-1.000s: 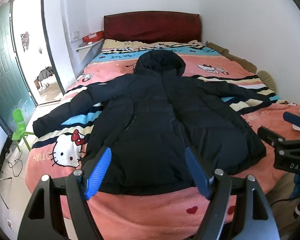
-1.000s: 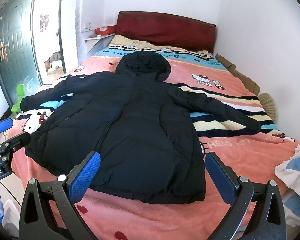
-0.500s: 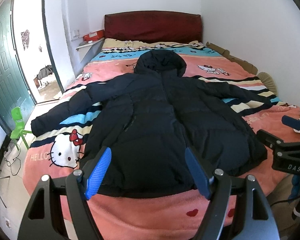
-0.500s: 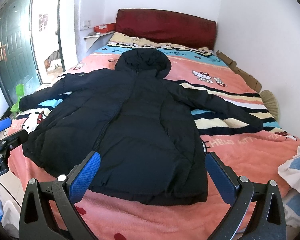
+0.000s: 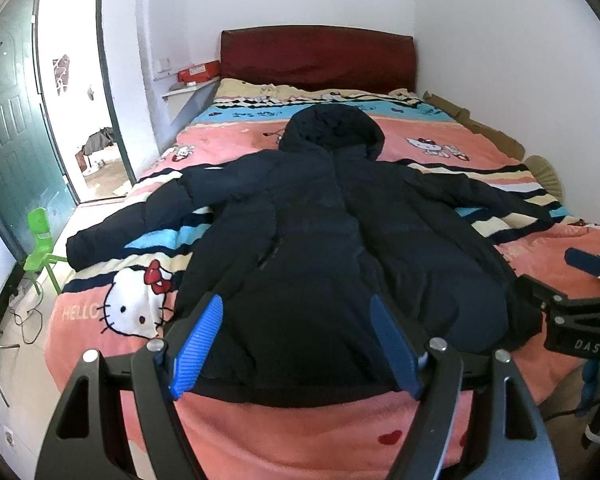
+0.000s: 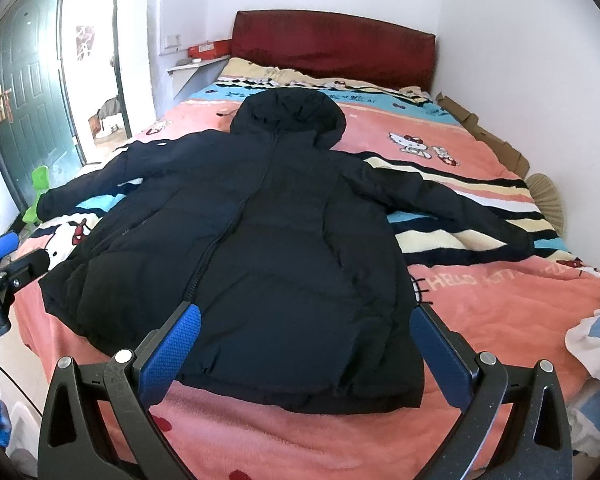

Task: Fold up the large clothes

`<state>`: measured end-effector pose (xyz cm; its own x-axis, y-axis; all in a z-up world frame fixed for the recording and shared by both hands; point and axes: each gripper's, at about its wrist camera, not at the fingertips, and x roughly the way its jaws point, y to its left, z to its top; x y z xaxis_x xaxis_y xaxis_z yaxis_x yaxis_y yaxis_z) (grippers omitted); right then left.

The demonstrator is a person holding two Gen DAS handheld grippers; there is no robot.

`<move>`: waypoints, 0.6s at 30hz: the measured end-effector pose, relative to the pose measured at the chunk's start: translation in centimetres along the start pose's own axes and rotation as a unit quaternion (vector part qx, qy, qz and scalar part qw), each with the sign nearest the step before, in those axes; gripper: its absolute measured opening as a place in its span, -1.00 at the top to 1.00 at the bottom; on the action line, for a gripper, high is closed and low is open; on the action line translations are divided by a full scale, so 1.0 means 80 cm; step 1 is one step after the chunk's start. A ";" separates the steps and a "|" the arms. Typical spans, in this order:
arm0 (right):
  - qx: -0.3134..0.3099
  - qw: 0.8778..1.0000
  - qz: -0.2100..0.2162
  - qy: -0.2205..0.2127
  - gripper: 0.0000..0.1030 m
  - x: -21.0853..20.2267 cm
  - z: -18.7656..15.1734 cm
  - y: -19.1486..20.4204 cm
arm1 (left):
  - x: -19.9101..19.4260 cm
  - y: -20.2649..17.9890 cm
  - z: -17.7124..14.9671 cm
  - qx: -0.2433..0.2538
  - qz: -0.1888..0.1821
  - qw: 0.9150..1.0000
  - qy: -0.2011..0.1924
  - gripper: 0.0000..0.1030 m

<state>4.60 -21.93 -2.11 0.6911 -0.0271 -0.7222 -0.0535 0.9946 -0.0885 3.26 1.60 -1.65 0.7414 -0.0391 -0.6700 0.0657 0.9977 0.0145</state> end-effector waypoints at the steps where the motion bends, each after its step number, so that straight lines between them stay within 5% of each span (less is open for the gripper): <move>1: -0.001 1.000 0.001 0.001 -0.99 0.001 0.001 0.000 | 0.001 0.000 0.001 0.001 0.002 1.000 -0.001 -0.46; 18: -0.005 1.000 0.010 -0.002 -0.99 0.011 0.028 -0.004 | 0.013 0.006 0.019 -0.012 0.027 1.000 0.008 -0.46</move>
<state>6.79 -22.03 -1.18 0.6923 -0.0078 -0.7216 -0.0740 0.9939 -0.0817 5.06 1.95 -1.22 0.7320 0.0161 -0.6812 0.0097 0.9994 0.0340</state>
